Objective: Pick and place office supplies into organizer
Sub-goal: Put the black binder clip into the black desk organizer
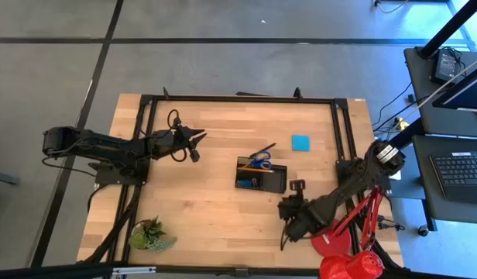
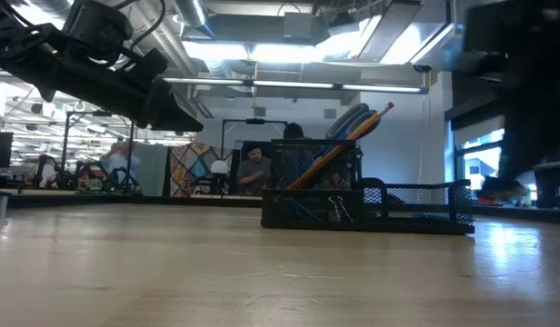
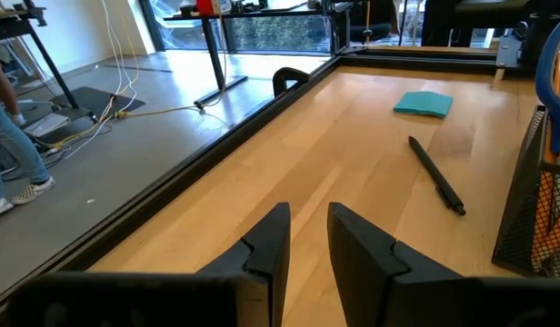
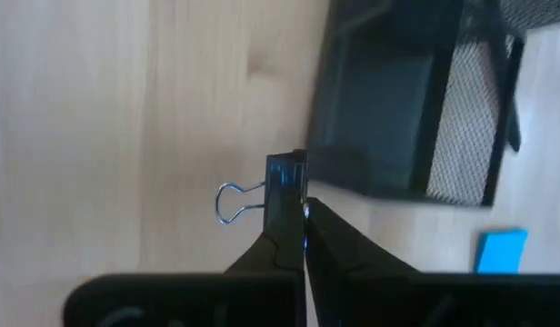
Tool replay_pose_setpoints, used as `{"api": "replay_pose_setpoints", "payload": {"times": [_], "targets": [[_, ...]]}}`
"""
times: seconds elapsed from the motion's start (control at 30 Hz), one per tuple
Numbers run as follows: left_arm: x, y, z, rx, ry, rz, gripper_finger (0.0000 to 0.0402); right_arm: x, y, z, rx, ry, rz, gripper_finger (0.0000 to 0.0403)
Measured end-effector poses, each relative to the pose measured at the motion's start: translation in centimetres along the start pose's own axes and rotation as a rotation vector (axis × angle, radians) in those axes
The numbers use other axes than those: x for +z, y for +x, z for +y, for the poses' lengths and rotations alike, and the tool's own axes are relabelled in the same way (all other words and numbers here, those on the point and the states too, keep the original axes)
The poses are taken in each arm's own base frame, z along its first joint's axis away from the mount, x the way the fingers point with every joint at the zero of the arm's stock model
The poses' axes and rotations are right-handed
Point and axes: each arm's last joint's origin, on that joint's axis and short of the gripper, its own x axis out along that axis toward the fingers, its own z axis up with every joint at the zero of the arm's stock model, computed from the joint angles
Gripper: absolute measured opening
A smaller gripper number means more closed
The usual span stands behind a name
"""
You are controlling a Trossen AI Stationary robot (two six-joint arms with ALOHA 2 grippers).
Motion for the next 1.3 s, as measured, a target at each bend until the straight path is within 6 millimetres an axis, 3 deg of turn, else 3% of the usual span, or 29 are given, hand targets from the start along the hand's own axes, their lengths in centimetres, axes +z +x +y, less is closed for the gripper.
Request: {"api": "replay_pose_setpoints", "payload": {"times": [0.4, 0.63, 0.87, 1.03, 1.3], "targets": [[0.0, 0.0, 0.0, 0.000, 0.000, 0.001, 0.0072, 3.7, -2.8, -5.3, 0.040, 0.025, -0.339, 0.0002], [0.0, 0.0, 0.0, 0.000, 0.000, 0.000, 0.0072, 6.1, -0.8, -8.5, 0.008, 0.085, -0.393, 0.0002], [-0.1, 0.0, 0.0, 0.000, 0.003, 0.007, 0.0072, 7.6, 0.0, -9.1, 0.146, 0.004, -0.471, 0.0002], [-0.1, 0.0, 0.0, 0.000, 0.003, 0.006, 0.0072, 7.6, 0.7, -9.6, 0.128, 0.015, -0.485, 0.0002], [-0.1, 0.0, 0.0, -0.001, 0.006, 0.013, 0.0072, 5.5, 4.8, -9.3, 0.116, 0.053, -0.546, 0.0002]]}}
